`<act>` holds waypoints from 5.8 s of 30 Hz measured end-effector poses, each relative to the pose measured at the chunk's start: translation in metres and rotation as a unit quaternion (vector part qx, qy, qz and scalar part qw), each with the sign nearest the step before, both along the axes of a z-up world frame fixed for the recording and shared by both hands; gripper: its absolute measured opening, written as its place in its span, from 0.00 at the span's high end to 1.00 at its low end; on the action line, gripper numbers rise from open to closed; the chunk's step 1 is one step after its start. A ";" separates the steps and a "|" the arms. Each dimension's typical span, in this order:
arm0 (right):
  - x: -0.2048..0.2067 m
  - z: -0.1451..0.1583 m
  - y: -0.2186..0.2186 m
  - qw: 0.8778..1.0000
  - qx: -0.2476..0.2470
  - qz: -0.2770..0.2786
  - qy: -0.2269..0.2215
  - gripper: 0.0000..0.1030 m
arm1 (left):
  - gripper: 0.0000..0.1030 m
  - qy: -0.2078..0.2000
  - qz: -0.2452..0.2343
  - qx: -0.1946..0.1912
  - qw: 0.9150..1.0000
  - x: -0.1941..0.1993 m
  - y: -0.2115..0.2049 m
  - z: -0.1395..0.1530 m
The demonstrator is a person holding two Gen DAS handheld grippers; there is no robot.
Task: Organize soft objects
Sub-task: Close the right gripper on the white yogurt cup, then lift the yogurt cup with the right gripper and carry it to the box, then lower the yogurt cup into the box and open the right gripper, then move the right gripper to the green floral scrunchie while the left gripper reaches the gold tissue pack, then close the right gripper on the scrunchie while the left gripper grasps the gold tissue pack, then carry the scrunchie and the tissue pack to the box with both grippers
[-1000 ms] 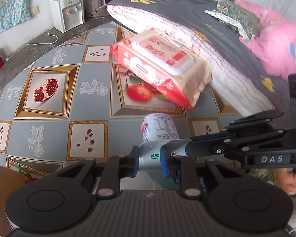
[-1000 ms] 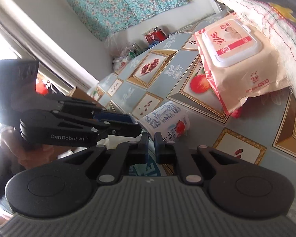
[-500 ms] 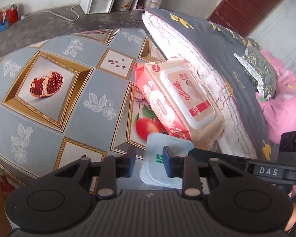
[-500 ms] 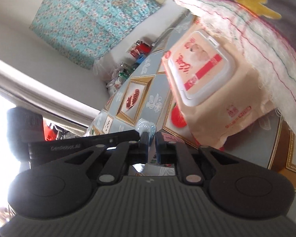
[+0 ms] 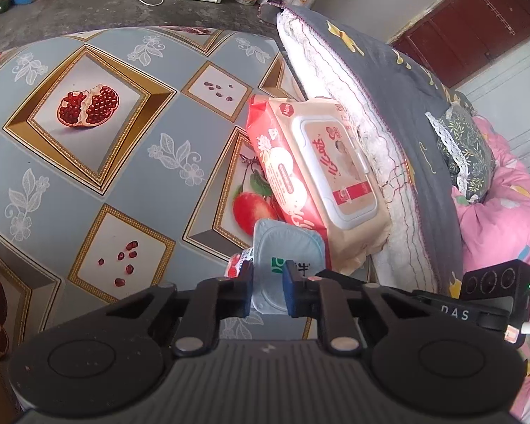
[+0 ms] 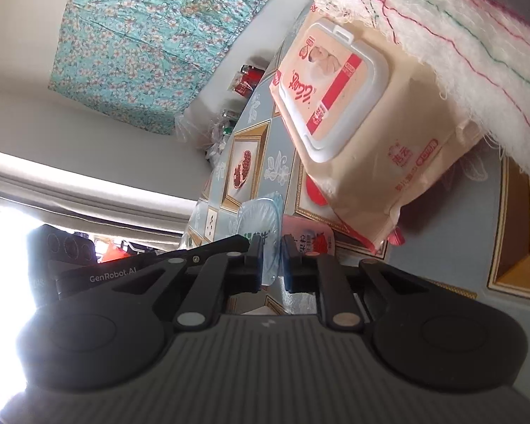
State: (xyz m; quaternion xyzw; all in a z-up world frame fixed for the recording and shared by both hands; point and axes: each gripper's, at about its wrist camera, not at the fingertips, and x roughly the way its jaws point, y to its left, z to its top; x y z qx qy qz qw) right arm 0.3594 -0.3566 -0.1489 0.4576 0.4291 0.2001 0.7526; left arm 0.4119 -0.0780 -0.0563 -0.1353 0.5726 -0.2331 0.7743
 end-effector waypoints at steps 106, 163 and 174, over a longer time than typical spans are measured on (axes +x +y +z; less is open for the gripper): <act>-0.261 0.092 0.019 0.909 -0.375 0.077 -0.163 0.17 | 0.30 -0.178 -0.027 0.002 0.984 -0.279 0.014 0.076; -0.231 0.020 0.009 0.900 -0.424 0.034 -0.095 0.58 | 0.45 0.010 -0.009 0.169 0.986 -0.146 -0.144 -0.034; -0.244 0.034 0.000 0.907 -0.408 -0.001 -0.103 0.78 | 0.47 -0.028 0.001 0.127 0.992 -0.164 -0.117 -0.001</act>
